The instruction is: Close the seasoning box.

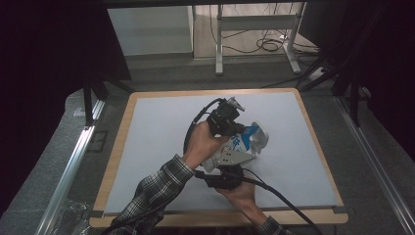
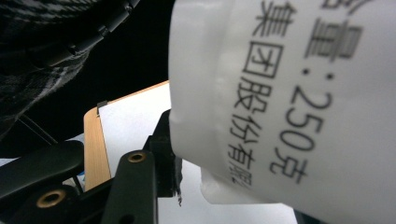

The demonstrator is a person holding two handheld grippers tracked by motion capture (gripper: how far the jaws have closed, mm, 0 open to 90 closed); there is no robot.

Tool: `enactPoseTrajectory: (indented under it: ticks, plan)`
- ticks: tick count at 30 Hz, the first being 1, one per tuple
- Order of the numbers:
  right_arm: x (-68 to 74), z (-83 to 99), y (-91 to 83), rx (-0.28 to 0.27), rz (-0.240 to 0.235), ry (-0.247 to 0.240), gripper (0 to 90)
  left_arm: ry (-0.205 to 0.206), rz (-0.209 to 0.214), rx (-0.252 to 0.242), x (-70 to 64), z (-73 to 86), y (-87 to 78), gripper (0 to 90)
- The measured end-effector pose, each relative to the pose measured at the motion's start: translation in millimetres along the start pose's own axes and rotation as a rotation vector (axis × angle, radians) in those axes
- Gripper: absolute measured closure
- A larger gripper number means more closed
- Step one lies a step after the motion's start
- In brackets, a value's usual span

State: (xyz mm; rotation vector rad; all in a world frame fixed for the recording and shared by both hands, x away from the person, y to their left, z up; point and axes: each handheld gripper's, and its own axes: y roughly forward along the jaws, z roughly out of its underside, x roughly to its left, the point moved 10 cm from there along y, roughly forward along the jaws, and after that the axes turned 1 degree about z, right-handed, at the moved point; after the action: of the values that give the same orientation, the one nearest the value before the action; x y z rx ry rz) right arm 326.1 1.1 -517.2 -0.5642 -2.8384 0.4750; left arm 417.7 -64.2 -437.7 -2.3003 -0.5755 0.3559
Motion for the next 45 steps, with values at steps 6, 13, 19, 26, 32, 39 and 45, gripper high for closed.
enactPoseTrajectory:
  ticks: [6,13,19,26,32,39,45]
  plan:
    - [-1.5,-0.1,0.0,-0.001,0.011,0.0,60.3,0.0,-0.001,-0.002,-0.5,0.0,0.4,88.9]
    - [-2.6,-0.1,0.2,0.0,0.017,0.0,61.2,0.001,0.0,-0.001,-1.2,0.1,1.4,88.9]
    - [-2.8,-0.9,-0.1,-0.003,0.018,0.003,61.1,0.002,0.0,0.003,-1.5,-0.3,1.5,88.9]
    - [-1.3,-2.0,-0.5,-0.01,0.008,0.013,61.0,-0.001,-0.001,0.008,-1.1,-0.6,1.1,88.9]
    - [-2.0,-1.5,-0.2,-0.011,0.008,0.008,60.6,0.001,-0.001,0.01,-1.0,-0.7,1.1,88.9]
    - [-0.8,-1.8,-0.1,-0.013,0.005,0.017,60.2,0.001,0.0,0.011,-1.3,-0.9,1.0,88.9]
    - [-1.7,-1.7,-0.2,-0.013,0.006,0.009,60.1,0.002,-0.001,0.011,-1.3,-1.2,1.2,88.9]
